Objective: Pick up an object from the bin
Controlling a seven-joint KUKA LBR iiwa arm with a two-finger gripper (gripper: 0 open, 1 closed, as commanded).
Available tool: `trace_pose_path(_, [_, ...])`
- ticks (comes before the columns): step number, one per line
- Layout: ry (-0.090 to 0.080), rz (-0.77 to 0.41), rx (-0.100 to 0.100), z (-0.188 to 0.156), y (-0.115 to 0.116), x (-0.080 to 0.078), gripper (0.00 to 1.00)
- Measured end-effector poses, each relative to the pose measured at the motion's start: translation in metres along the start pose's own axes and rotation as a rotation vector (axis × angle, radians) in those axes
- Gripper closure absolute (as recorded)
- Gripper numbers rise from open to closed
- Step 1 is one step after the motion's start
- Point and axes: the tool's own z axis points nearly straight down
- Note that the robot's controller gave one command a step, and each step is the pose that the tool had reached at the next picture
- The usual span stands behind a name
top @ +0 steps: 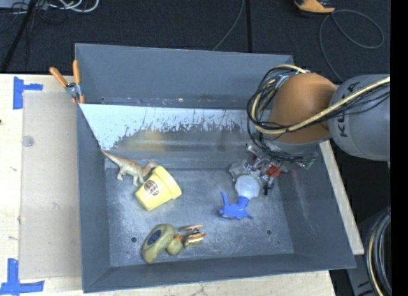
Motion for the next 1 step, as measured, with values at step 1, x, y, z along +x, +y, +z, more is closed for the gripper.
trace_pose_path(1, [0.003, 0.001, -0.004, -0.0053, 0.0012, 0.0006, 1.00])
